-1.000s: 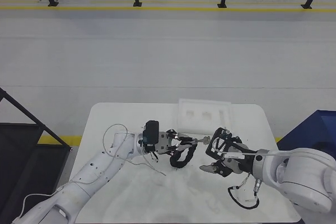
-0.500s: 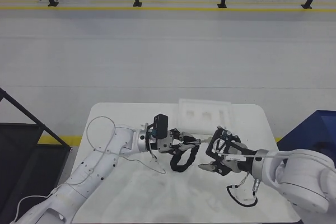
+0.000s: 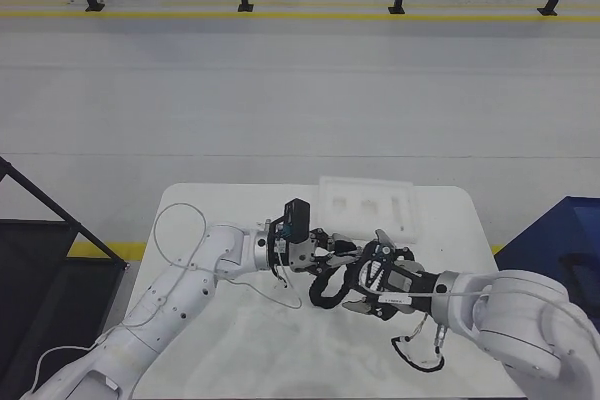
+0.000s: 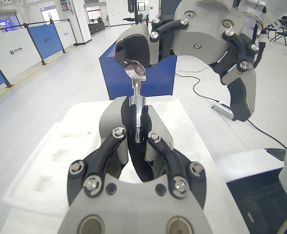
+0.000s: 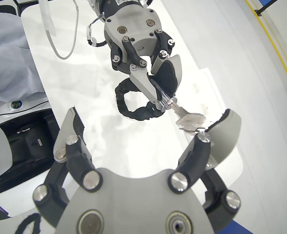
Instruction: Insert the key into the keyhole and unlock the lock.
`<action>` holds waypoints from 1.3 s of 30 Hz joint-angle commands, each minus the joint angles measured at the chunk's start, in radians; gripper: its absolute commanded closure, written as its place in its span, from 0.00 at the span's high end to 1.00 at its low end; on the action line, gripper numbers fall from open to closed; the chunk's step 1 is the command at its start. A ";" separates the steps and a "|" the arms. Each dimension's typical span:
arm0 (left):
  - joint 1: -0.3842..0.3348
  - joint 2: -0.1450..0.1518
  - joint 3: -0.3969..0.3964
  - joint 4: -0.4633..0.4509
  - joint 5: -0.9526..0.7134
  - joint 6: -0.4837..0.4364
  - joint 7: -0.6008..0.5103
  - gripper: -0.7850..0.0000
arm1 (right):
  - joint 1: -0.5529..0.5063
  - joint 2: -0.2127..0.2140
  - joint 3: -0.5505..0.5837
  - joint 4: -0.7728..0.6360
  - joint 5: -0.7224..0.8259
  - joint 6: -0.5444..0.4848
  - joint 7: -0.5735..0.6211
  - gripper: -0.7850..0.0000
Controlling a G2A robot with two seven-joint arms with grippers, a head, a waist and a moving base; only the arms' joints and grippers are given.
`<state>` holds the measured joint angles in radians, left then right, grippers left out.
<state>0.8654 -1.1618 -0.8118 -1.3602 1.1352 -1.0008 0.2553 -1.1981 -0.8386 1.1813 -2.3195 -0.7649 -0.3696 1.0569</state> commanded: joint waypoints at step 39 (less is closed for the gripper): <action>-0.062 0.058 0.129 -0.001 -0.010 -0.012 0.007 0.00 | -0.049 0.016 -0.034 -0.031 -0.533 -0.325 -0.147 0.00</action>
<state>0.8049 -1.1049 -0.6844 -1.3622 1.1254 -1.0123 0.2624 -1.2445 -0.8228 1.1426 -2.3500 -1.3113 -0.6985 0.9078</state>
